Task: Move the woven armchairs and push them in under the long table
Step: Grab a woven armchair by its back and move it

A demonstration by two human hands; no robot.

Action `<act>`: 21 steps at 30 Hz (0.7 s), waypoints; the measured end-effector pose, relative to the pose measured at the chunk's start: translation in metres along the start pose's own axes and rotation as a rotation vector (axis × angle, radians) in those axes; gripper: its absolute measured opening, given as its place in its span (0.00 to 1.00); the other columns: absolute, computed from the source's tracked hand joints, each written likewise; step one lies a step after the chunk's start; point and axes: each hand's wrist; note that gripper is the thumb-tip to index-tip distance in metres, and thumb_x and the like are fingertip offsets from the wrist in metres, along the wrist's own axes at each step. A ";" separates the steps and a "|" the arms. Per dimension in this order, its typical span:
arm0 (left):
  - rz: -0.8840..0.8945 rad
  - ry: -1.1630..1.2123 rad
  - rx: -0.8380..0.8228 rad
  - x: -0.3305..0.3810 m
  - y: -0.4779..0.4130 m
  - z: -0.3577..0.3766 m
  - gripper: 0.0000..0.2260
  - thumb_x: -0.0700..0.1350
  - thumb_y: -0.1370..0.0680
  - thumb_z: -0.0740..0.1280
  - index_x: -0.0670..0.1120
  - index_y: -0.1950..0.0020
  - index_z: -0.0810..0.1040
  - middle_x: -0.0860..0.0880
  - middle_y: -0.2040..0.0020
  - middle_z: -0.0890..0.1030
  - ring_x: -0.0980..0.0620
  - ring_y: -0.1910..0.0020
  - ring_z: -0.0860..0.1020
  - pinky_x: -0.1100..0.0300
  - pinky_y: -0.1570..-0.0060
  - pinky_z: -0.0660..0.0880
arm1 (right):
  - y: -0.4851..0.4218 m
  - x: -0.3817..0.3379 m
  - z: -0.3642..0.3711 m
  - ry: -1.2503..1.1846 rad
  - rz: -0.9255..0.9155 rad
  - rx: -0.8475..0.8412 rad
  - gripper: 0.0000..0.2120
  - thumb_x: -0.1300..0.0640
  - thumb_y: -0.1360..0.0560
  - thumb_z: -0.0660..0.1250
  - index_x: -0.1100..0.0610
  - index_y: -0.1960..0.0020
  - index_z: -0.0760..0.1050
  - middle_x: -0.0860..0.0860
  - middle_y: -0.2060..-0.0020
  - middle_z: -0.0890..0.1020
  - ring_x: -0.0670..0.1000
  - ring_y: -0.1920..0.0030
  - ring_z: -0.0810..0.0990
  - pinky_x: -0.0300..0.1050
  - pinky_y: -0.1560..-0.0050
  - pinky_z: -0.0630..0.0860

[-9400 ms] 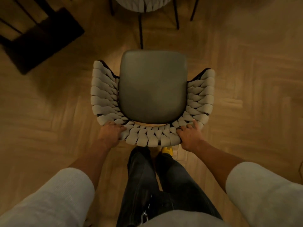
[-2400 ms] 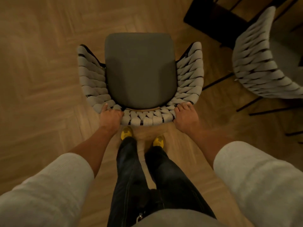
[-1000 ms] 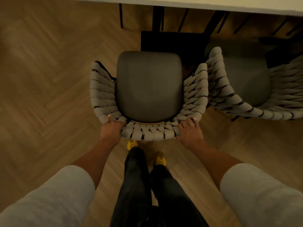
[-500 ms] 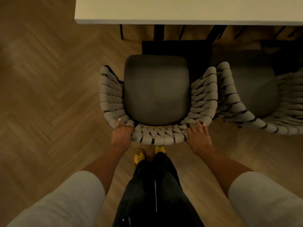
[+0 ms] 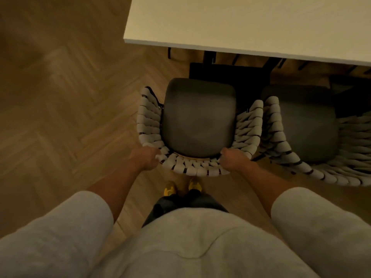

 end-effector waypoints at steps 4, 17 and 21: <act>-0.061 0.032 -0.009 -0.019 0.020 0.003 0.23 0.54 0.17 0.61 0.55 0.22 0.68 0.46 0.27 0.73 0.45 0.30 0.72 0.51 0.35 0.73 | -0.002 -0.022 -0.004 0.057 -0.029 -0.083 0.23 0.48 0.18 0.61 0.57 0.26 0.69 0.58 0.33 0.76 0.58 0.36 0.76 0.48 0.46 0.72; -0.245 0.332 0.122 -0.163 0.048 -0.001 0.24 0.54 0.17 0.62 0.49 0.21 0.67 0.44 0.25 0.72 0.43 0.28 0.71 0.53 0.34 0.69 | -0.074 -0.218 -0.057 0.165 -0.286 -0.108 0.30 0.43 0.18 0.62 0.57 0.22 0.63 0.59 0.26 0.70 0.60 0.28 0.71 0.54 0.29 0.70; -0.265 0.367 0.124 -0.237 0.058 0.000 0.24 0.55 0.17 0.63 0.48 0.22 0.68 0.45 0.26 0.74 0.43 0.29 0.72 0.53 0.34 0.69 | -0.092 -0.306 -0.066 0.135 -0.321 -0.108 0.26 0.44 0.18 0.61 0.58 0.25 0.67 0.59 0.29 0.72 0.61 0.30 0.72 0.55 0.32 0.72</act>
Point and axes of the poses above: each hand's wrist, its own y-axis away from the middle knuckle, its own z-axis out of the palm, x = y × z
